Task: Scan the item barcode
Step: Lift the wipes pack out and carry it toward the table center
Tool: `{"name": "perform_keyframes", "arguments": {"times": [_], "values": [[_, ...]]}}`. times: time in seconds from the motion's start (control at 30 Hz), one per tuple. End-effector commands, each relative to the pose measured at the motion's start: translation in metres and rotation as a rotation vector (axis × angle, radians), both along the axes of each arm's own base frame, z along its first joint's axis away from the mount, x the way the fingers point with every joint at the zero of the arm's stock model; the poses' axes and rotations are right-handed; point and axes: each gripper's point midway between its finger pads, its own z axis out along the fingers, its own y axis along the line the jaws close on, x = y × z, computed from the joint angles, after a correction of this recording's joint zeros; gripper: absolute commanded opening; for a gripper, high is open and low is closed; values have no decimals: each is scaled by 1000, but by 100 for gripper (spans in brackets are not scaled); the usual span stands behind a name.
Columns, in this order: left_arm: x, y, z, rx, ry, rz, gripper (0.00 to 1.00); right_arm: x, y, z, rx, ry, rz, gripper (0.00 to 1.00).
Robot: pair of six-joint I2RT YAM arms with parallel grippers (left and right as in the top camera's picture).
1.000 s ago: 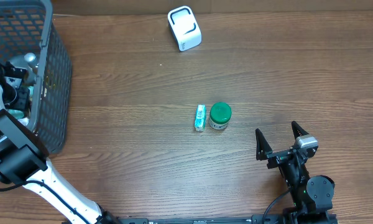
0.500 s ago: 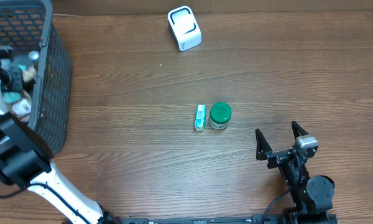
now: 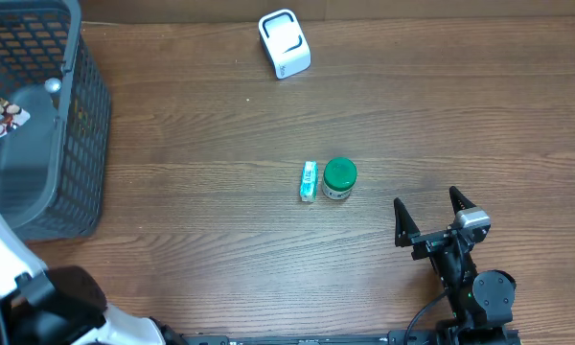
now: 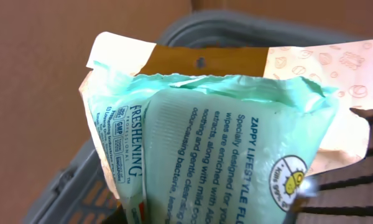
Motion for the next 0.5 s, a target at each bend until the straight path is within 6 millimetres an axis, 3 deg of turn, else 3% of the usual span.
{"name": "perform_keyframes", "arguments": {"times": [0.0,0.1,0.13,0.2,0.3,0.47], "values": [[-12,-40,55,-92,-200,-38,16,1,-3,-2,-1,-1,-13,100],[-20,-73,78,-125,-259,-101,16,1,-3,-2,-1,-1,-13,100],[-25,-93,87,-139,-277,-143,16,1,-3,-2,-1,-1,-13,100],[-30,-119,93,-149,-274,-192,16,1,-3,-2,-1,-1,-13,100],[-43,-163,91,-185,-228,-274,16,1,-3,-2,-1,-1,-13,100],[-62,-227,70,-259,-104,-406,16,1,-3,-2,-1,-1,-13,100]]}}
